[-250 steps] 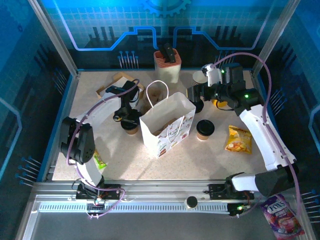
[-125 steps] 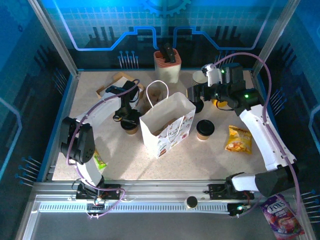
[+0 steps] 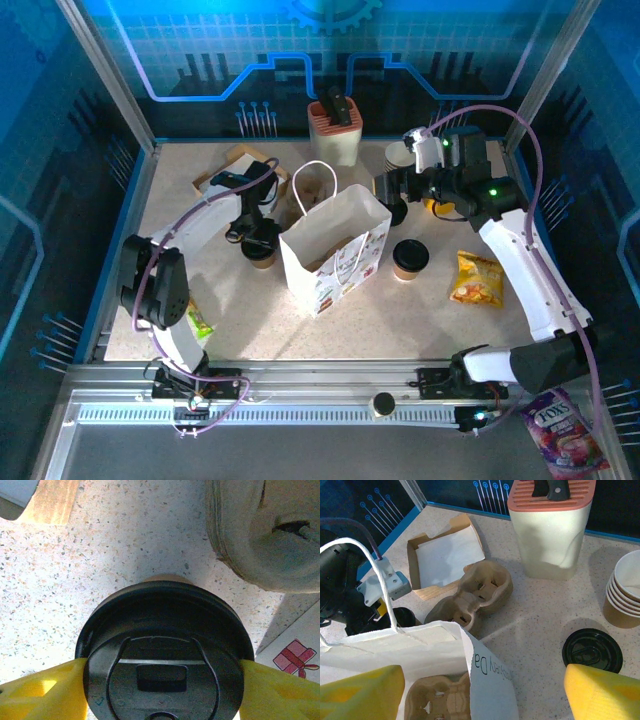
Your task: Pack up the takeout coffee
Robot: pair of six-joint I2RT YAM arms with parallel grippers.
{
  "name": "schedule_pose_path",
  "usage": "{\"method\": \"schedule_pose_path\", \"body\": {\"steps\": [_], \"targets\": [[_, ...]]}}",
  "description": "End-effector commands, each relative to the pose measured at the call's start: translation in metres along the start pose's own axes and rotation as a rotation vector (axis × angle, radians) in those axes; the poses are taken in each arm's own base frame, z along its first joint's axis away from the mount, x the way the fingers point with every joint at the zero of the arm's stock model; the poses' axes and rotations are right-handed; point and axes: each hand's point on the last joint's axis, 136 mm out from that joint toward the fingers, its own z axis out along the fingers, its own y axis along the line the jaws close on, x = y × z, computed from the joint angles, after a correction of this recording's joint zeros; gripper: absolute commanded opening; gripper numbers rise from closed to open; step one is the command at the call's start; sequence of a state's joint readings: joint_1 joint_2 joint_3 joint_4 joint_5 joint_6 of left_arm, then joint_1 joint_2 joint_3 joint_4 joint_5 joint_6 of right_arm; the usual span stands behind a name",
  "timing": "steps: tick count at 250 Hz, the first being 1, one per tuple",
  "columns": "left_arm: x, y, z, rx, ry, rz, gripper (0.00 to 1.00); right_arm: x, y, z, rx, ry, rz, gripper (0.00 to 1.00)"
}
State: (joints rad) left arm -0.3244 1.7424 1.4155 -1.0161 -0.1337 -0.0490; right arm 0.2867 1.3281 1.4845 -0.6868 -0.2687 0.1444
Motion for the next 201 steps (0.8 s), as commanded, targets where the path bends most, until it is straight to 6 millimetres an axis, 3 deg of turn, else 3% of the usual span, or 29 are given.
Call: {"method": "schedule_pose_path", "body": {"steps": [1, 141, 201], "targets": [[0.009, 0.000, -0.009, 0.025, -0.001, -0.005, 0.67, -0.001, -0.004, -0.001, 0.009, -0.011, -0.015, 0.84], [0.011, -0.001, 0.008, 0.040, 0.021, -0.027, 0.67, 0.000, -0.006, -0.002, 0.017, -0.008, -0.016, 0.85], [0.010, 0.005, -0.012, 0.026, -0.021, -0.034, 0.65, -0.001, -0.006, -0.003, 0.018, -0.009, -0.012, 0.85]]}}
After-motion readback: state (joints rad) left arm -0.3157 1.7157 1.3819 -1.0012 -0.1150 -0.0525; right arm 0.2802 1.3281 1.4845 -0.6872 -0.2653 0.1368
